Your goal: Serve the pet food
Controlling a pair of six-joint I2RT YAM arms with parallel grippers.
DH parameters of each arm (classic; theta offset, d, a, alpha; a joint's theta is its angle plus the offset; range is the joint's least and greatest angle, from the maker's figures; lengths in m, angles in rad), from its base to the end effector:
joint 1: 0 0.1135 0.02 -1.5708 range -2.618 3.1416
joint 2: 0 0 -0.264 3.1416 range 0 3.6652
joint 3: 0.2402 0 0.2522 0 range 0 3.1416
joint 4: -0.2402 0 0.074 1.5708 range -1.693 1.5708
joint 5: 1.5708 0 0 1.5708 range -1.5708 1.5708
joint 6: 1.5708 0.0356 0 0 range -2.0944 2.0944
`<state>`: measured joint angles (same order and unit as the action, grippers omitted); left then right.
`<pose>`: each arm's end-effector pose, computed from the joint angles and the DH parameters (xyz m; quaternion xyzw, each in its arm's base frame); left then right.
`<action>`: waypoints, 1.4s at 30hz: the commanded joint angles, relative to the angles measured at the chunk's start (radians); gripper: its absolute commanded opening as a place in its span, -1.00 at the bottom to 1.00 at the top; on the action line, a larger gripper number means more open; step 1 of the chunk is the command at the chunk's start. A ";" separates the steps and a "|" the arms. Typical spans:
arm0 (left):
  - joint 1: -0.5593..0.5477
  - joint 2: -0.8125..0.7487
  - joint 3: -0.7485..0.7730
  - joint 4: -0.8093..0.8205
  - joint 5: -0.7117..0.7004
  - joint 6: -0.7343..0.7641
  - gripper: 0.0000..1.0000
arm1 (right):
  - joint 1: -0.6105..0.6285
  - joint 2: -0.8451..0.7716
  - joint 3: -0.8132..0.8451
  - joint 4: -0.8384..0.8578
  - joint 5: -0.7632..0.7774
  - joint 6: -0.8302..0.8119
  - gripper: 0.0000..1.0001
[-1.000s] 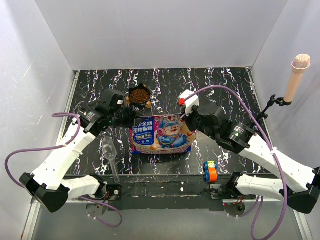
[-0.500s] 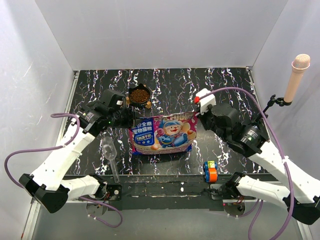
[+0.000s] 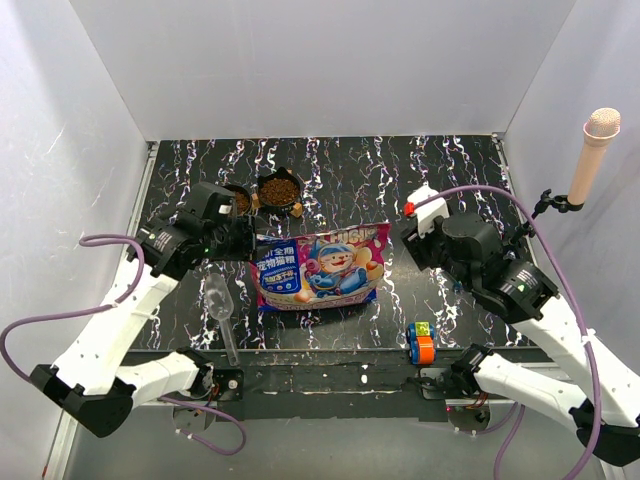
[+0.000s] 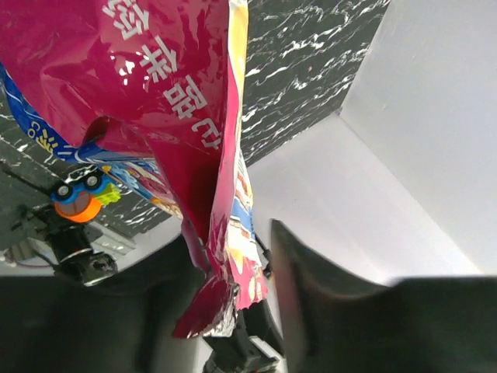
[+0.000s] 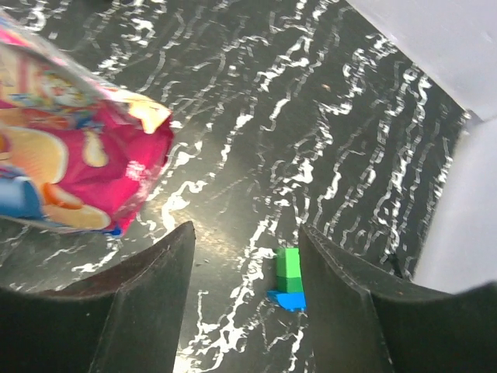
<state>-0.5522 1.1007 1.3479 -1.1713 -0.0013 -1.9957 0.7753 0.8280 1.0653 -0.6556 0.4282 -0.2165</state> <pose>0.1612 -0.0993 0.3795 -0.6266 0.7116 -0.3037 0.0935 0.1265 0.1033 0.3806 -0.2880 0.7758 -0.0244 0.5609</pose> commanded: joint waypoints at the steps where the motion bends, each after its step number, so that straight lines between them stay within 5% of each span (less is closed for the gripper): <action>1: 0.011 -0.029 0.040 -0.030 -0.048 -0.078 -0.11 | 0.002 -0.039 0.030 0.030 -0.161 0.011 0.27; 8: 0.011 -0.042 0.033 -0.079 -0.045 -0.081 -0.06 | 0.002 -0.014 0.087 0.031 -0.232 0.042 0.27; 13: 0.011 -0.062 0.033 -0.088 -0.092 -0.100 -0.58 | 0.002 -0.009 0.107 0.034 -0.241 0.043 0.27; 15: 0.011 -0.067 0.031 -0.097 -0.103 -0.101 -1.00 | 0.002 -0.010 0.110 0.036 -0.238 0.042 0.27; 24: 0.011 -0.053 0.047 -0.097 -0.103 -0.086 -1.00 | 0.002 -0.030 0.145 0.025 -0.229 0.046 0.27; 28: 0.011 -0.071 0.025 -0.086 -0.091 -0.101 -0.33 | 0.002 -0.035 0.145 0.027 -0.226 0.048 0.27; 31: 0.011 -0.076 0.025 -0.110 -0.098 -0.104 -0.20 | 0.002 -0.038 0.142 0.028 -0.230 0.048 0.27; 35: 0.011 -0.093 0.005 -0.107 -0.123 -0.112 -0.48 | 0.002 -0.043 0.147 0.028 -0.236 0.054 0.27; 38: 0.011 -0.098 0.002 -0.116 -0.131 -0.112 -1.00 | 0.002 -0.052 0.148 0.025 -0.236 0.062 0.27; 42: 0.011 -0.094 0.023 -0.128 -0.157 -0.098 -1.00 | 0.002 -0.061 0.151 0.022 -0.238 0.066 0.26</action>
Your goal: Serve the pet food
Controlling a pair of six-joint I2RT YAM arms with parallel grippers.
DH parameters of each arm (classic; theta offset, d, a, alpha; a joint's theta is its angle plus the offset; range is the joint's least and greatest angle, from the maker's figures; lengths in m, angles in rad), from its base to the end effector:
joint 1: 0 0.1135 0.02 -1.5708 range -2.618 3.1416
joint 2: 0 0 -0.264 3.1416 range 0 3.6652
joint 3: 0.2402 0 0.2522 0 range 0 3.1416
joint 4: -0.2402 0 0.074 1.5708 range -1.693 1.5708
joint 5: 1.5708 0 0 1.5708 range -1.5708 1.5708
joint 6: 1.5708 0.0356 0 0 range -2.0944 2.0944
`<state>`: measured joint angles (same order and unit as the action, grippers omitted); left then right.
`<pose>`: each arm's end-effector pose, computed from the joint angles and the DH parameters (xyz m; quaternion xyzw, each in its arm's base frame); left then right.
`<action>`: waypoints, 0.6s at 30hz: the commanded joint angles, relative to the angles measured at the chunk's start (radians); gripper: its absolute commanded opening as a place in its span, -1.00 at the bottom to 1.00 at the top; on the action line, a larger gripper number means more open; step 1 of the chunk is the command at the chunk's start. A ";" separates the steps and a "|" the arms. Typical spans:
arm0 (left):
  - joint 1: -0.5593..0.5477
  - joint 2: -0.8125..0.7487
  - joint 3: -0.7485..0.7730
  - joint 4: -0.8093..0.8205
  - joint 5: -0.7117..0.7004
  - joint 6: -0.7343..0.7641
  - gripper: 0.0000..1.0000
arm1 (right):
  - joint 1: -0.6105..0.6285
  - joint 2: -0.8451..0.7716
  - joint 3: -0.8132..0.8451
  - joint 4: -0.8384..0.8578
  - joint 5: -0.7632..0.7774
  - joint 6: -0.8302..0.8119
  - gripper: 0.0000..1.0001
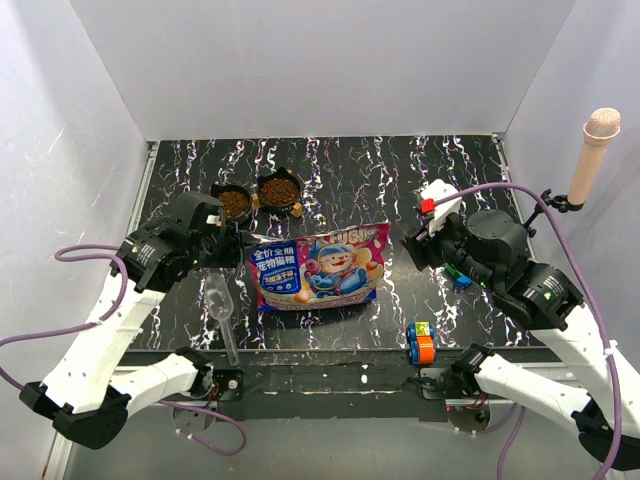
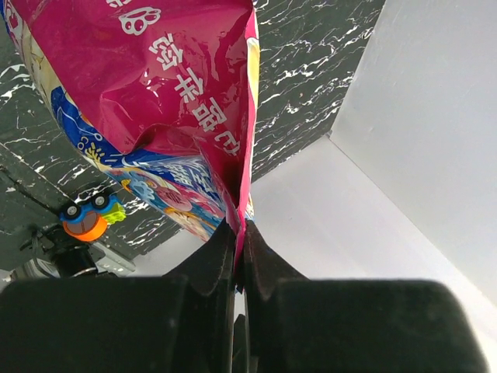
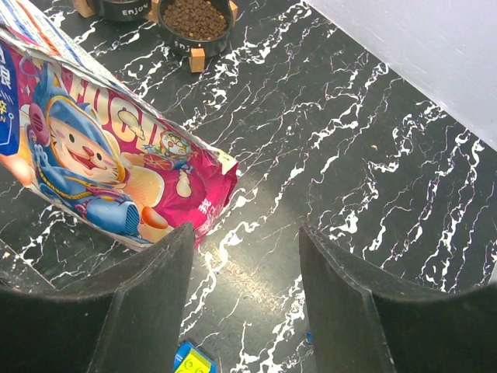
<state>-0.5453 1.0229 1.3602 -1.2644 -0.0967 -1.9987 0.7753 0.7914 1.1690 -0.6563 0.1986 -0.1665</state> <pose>0.1381 -0.0798 0.3890 -0.6410 0.6980 -0.2885 0.1368 0.1083 0.0963 0.4174 -0.3073 0.7351 0.1040 0.5953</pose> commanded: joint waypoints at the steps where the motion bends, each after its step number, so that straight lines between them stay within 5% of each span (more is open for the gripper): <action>1: 0.004 -0.012 0.019 -0.039 -0.066 -0.094 -1.00 | 0.002 -0.026 0.049 0.023 -0.008 0.016 0.26; 3: 0.004 -0.010 0.027 -0.027 -0.063 -0.091 -1.00 | 0.002 -0.027 0.054 0.023 -0.007 0.016 0.26; 4: 0.004 -0.014 0.024 -0.018 -0.055 -0.091 -0.83 | 0.002 -0.029 0.057 0.023 -0.004 0.015 0.26; 6: 0.004 -0.023 0.025 -0.026 -0.040 -0.095 -0.05 | 0.002 -0.031 0.075 0.020 0.002 0.015 0.26; 8: 0.004 -0.029 0.057 -0.053 -0.044 -0.075 0.41 | 0.002 -0.035 0.093 0.018 0.015 0.018 0.26; 13: 0.002 -0.011 0.253 -0.133 -0.181 0.082 0.64 | 0.002 -0.058 0.141 0.064 0.175 0.056 0.31; 18: 0.004 0.058 0.495 -0.044 -0.374 0.374 0.96 | 0.002 0.035 0.315 0.035 0.424 0.113 0.38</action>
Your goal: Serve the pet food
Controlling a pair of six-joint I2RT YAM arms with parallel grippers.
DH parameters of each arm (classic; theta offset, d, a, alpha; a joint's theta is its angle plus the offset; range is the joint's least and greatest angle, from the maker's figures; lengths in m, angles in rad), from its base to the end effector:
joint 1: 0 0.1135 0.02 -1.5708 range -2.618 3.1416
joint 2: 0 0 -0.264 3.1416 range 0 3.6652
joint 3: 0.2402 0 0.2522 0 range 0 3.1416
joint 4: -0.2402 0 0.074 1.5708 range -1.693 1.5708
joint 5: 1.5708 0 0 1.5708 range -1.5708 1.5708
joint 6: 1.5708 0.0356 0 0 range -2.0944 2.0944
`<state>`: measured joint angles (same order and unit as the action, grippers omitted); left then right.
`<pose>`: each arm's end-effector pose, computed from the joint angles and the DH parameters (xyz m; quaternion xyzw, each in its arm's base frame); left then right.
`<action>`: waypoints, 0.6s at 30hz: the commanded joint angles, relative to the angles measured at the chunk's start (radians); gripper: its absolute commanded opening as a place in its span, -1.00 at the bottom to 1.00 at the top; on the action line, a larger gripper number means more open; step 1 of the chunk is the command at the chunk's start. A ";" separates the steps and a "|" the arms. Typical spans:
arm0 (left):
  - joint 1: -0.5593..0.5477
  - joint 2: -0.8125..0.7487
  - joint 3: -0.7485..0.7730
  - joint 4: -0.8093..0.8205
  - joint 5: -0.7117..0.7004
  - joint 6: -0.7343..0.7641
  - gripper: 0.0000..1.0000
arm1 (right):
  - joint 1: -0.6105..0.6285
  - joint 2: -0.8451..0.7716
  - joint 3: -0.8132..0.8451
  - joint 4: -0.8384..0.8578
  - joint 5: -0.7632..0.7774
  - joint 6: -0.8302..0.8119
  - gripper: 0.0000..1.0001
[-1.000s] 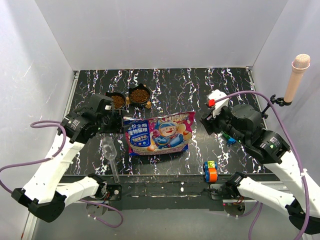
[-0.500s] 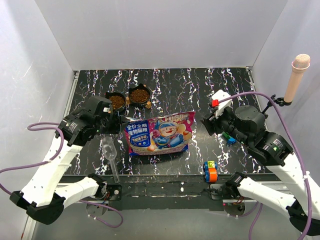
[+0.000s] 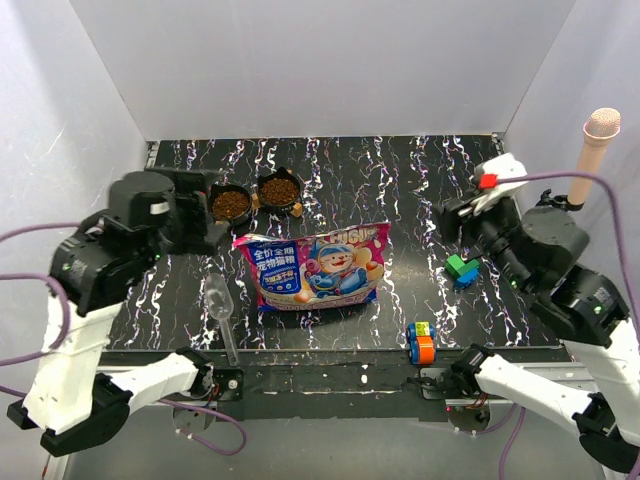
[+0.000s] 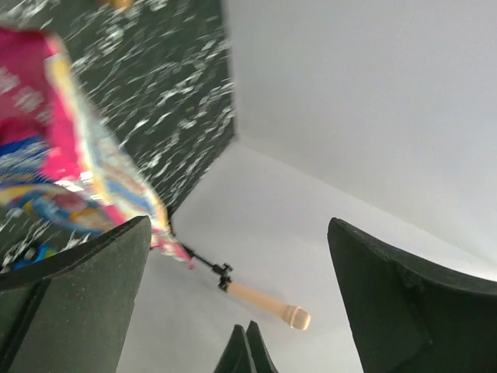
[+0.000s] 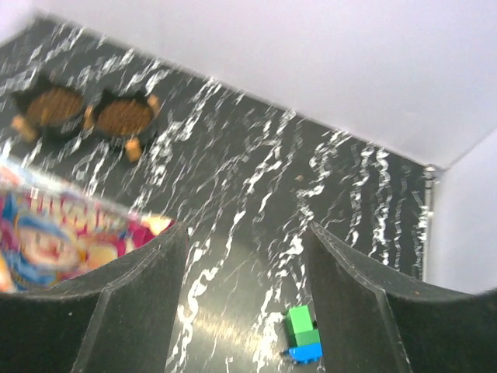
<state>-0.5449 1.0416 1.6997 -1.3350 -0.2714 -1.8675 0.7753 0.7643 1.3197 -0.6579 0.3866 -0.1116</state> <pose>0.1146 -0.0583 0.4708 -0.5949 0.6692 -0.3566 0.2667 0.0896 0.0690 0.4654 -0.1963 0.7133 0.0794 0.6681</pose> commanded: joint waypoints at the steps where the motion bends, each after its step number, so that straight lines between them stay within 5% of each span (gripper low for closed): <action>1: 0.003 0.063 0.205 0.055 -0.230 0.307 0.96 | 0.002 0.097 0.215 0.017 0.286 0.070 0.39; 9: 0.003 0.242 0.626 0.244 -0.350 0.908 0.96 | 0.005 0.245 0.506 -0.034 0.423 0.095 0.54; 18: 0.003 0.198 0.643 0.451 -0.442 1.248 0.96 | 0.007 0.153 0.454 0.161 0.385 -0.049 0.71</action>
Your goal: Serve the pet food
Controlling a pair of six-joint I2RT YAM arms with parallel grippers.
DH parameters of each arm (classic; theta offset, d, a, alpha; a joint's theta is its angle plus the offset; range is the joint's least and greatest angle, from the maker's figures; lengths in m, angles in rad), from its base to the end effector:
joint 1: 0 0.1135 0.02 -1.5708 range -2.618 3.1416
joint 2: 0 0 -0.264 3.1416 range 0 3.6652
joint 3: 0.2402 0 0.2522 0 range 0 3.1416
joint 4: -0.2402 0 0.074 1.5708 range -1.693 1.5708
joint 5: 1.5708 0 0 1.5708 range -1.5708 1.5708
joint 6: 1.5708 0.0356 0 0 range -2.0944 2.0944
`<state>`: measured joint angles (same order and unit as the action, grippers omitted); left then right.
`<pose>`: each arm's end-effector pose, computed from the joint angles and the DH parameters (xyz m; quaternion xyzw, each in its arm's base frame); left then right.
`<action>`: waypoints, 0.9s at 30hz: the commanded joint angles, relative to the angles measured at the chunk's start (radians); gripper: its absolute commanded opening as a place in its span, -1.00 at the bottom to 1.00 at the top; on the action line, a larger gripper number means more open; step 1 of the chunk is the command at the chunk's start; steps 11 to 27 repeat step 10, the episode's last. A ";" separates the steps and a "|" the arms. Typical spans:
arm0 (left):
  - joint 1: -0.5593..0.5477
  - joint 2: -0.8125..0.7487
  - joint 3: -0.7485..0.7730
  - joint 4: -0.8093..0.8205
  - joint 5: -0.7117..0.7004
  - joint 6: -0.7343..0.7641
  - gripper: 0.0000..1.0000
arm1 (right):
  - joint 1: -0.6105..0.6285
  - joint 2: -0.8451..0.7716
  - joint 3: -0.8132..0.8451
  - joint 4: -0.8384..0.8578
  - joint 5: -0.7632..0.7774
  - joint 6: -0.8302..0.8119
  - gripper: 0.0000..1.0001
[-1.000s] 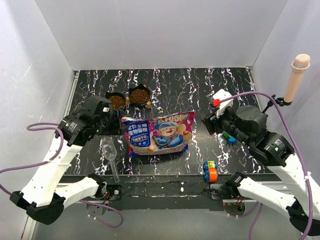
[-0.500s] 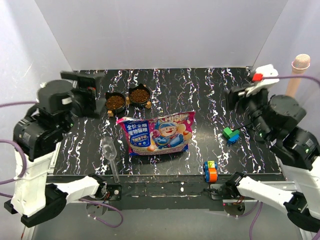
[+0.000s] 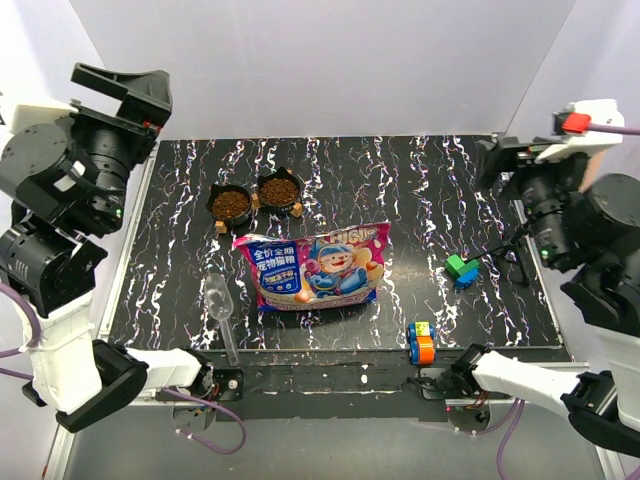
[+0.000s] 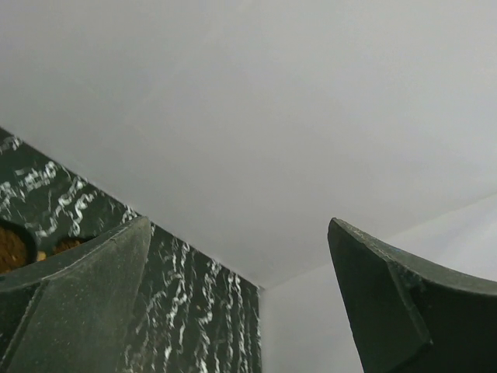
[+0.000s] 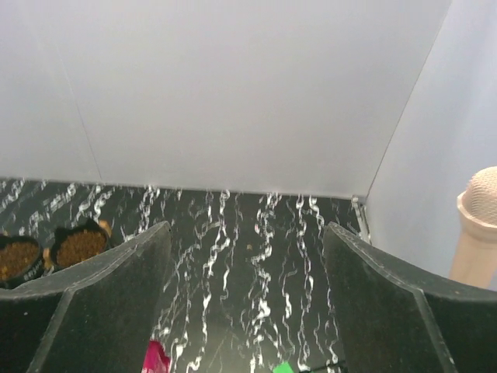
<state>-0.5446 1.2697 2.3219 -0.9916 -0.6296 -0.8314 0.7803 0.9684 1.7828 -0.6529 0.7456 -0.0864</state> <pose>0.1080 -0.0409 0.6143 -0.3163 0.6128 -0.2758 0.6697 0.0836 0.0488 0.5665 -0.0015 0.6640 0.0194 0.7475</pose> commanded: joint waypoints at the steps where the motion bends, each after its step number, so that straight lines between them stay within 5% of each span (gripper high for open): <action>1: 0.003 -0.029 0.025 0.123 -0.090 0.238 0.97 | 0.004 -0.057 -0.014 0.176 0.031 -0.087 0.71; 27: 0.003 0.017 0.087 0.177 -0.094 0.316 0.96 | 0.004 -0.065 -0.026 0.223 0.057 -0.111 0.76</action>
